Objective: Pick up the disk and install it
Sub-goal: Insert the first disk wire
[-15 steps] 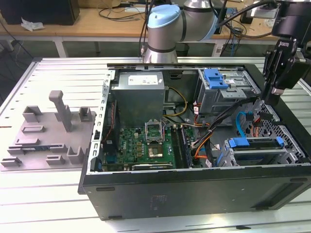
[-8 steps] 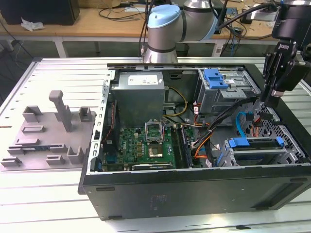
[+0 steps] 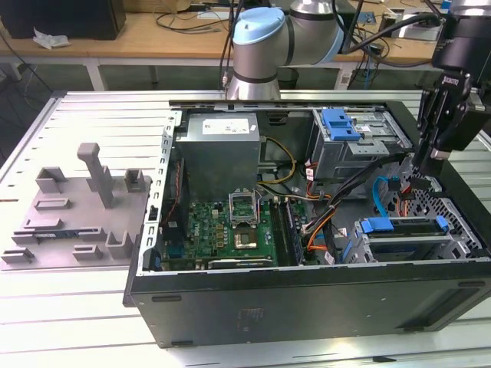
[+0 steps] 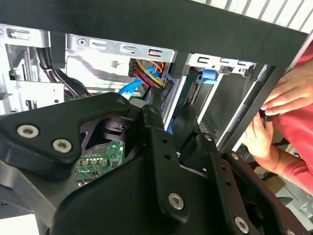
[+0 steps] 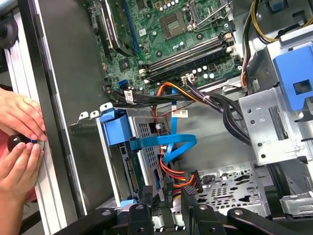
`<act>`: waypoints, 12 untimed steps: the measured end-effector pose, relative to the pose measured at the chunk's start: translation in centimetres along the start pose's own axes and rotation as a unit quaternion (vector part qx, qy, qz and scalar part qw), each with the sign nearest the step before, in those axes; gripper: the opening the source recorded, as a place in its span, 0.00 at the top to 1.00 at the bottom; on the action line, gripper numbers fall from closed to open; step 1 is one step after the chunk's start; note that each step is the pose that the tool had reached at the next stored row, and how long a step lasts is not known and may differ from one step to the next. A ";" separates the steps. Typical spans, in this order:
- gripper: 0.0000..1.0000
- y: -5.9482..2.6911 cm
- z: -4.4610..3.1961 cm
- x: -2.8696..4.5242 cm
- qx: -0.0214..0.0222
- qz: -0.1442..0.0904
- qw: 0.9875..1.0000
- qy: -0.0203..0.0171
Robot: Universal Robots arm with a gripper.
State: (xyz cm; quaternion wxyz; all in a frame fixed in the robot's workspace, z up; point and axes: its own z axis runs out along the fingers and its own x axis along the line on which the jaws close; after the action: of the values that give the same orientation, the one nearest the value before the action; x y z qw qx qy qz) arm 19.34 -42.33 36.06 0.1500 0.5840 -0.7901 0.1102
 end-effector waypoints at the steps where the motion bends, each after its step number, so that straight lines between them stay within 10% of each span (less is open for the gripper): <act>1: 0.63 0.01 0.07 -0.02 -0.001 0.000 1.000 0.000; 12: 0.63 -0.37 0.55 -0.34 -0.015 -0.017 1.000 0.011</act>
State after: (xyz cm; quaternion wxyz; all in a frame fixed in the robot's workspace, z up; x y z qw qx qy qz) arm 19.73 -42.33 35.42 0.1694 0.5940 -0.7798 0.1017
